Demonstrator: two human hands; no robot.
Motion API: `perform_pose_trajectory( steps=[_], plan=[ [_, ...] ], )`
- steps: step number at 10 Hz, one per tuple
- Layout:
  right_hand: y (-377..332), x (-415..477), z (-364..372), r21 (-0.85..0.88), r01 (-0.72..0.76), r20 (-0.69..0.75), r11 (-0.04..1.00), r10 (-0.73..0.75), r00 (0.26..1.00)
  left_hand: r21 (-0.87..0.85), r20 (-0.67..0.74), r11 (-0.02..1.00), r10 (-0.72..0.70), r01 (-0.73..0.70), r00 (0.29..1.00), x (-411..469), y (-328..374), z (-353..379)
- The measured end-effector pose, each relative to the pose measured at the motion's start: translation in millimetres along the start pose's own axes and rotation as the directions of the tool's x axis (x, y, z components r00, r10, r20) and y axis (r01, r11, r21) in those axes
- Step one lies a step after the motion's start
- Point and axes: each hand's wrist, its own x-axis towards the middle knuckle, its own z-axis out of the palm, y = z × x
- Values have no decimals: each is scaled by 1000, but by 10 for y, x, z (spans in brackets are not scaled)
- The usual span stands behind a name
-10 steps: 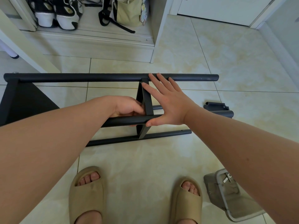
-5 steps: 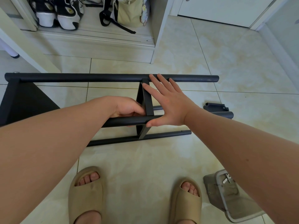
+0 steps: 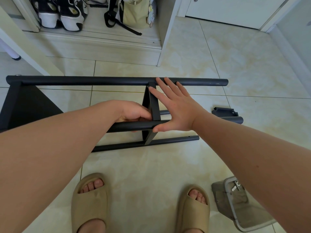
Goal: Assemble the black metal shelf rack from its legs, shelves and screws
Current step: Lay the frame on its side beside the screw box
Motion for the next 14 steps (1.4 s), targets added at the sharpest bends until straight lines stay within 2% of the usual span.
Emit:
perform_pose_trajectory(
  steps=[3, 4, 5, 7, 8, 9, 10, 11, 14],
  plan=[
    [9, 6, 12, -8, -3, -1, 1000, 3, 1000, -225, 50, 973, 70, -57, 996, 9, -21, -28],
    [9, 5, 15, -9, 0, -6, 1000, 0, 1000, -115, 45, 993, -16, 21, 999, -1, -5, -13],
    [7, 5, 13, -6, 0, -4, 1000, 0, 1000, -24, 42, 999, -29, 30, 999, 12, -4, -13],
    [8, 4, 7, 5, 0, -7, 1000, 0, 1000, -78, 29, 995, 58, -56, 998, 25, -32, -27],
    [8, 4, 6, 5, -1, -8, 1000, 1, 1000, -143, 47, 988, 71, -64, 996, 35, -37, -43],
    [8, 8, 9, 5, 0, -8, 1000, 0, 1000, -152, 62, 988, 26, -17, 998, 16, -16, -34],
    [9, 10, 11, 1, 0, -7, 1000, 0, 1000, -76, 39, 996, -50, 53, 998, 5, 3, -9],
    [7, 5, 13, 2, 0, -7, 1000, 0, 1000, 15, 3, 999, -49, 49, 999, 9, 13, 3],
    [5, 2, 9, 6, 1, -19, 1000, -1, 1000, -167, 31, 983, 80, -74, 996, 22, -30, -28]
  ],
)
